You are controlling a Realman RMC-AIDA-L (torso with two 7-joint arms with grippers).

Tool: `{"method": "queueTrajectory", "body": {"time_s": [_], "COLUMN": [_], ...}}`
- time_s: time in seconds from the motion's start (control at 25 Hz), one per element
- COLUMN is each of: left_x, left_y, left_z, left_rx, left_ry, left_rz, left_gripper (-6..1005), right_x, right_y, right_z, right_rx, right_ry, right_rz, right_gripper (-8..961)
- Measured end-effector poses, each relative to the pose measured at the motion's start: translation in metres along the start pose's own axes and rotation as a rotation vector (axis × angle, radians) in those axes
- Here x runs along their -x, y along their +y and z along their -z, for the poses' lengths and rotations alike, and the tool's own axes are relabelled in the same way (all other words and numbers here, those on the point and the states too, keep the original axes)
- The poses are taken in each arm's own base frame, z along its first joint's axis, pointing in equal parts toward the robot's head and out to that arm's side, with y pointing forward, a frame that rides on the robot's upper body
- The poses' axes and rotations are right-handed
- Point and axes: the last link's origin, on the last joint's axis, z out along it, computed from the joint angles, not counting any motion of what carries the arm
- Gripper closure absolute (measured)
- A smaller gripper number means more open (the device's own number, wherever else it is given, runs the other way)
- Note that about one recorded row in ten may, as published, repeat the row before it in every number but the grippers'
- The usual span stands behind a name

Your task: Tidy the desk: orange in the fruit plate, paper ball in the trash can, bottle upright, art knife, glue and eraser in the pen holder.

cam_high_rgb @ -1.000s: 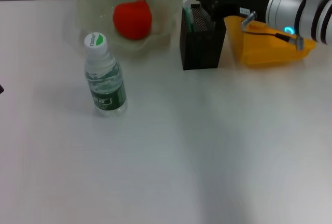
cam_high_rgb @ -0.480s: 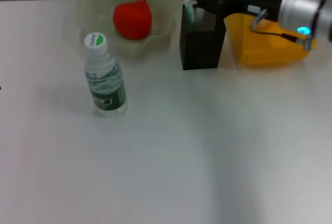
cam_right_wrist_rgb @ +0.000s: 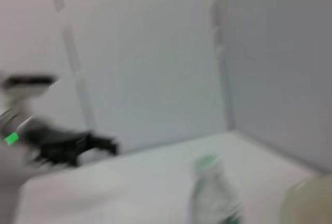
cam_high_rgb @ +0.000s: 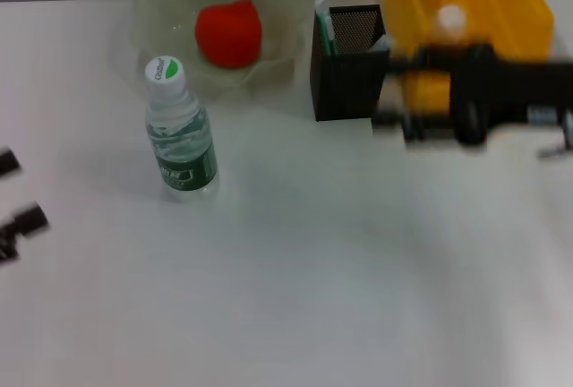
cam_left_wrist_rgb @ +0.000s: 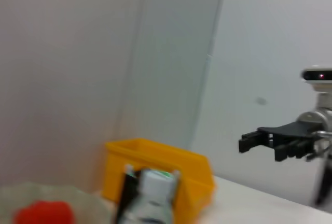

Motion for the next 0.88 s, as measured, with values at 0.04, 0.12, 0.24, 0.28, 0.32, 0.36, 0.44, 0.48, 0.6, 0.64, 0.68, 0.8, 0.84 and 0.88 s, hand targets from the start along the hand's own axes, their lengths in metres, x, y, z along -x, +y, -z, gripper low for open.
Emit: {"method": "queueTrajectory", "body": {"time_s": [0.04,0.12,0.24,0.28,0.32,0.36,0.44,0.48,0.6,0.64,0.68,0.8,0.84,0.88], "left_x": [0.001,0.002,0.006,0.006,0.007,0.007,0.008,0.008,0.007,0.006,0.006,0.004,0.002,0.002], "left_y": [0.004,0.005,0.009,0.009,0.01,0.01,0.011,0.011,0.011,0.01,0.01,0.009,0.007,0.007], "left_z": [-0.008,-0.012,-0.025,-0.025,-0.028,-0.03,-0.038,-0.038,-0.044,-0.047,-0.047,-0.05,-0.052,-0.052], "left_rx": [0.077,0.109,0.194,0.194,0.211,0.224,0.261,0.261,0.287,0.296,0.296,0.303,0.306,0.306], "left_ry": [-0.04,-0.056,-0.108,-0.108,-0.122,-0.13,-0.154,-0.154,-0.168,-0.173,-0.173,-0.182,-0.186,-0.186], "left_rz": [0.016,0.021,0.044,0.044,0.05,0.055,0.069,0.069,0.081,0.087,0.087,0.096,0.101,0.101], "left_gripper": [186,186,186,186,186,186,186,186,186,186,186,186,186,186], "right_x": [-0.01,-0.021,-0.033,-0.033,-0.039,-0.039,-0.046,-0.046,-0.049,-0.052,-0.052,-0.054,-0.055,-0.055], "right_y": [0.011,0.02,0.028,0.028,0.032,0.032,0.037,0.037,0.04,0.041,0.041,0.042,0.042,0.042], "right_z": [0.005,0.01,0.015,0.015,0.018,0.018,0.022,0.022,0.024,0.027,0.027,0.032,0.037,0.037], "right_rx": [0.061,0.105,0.139,0.139,0.15,0.15,0.16,0.16,0.179,0.187,0.187,0.184,0.179,0.179], "right_ry": [0.063,0.122,0.17,0.17,0.181,0.181,0.172,0.172,0.168,0.173,0.173,0.164,0.143,0.143], "right_rz": [0.016,0.018,-0.002,-0.002,-0.012,-0.012,-0.019,-0.019,-0.034,-0.039,-0.039,-0.036,-0.033,-0.033], "right_gripper": [259,258,257,256,255,254,253,252,251,251,251,251,251,252]}}
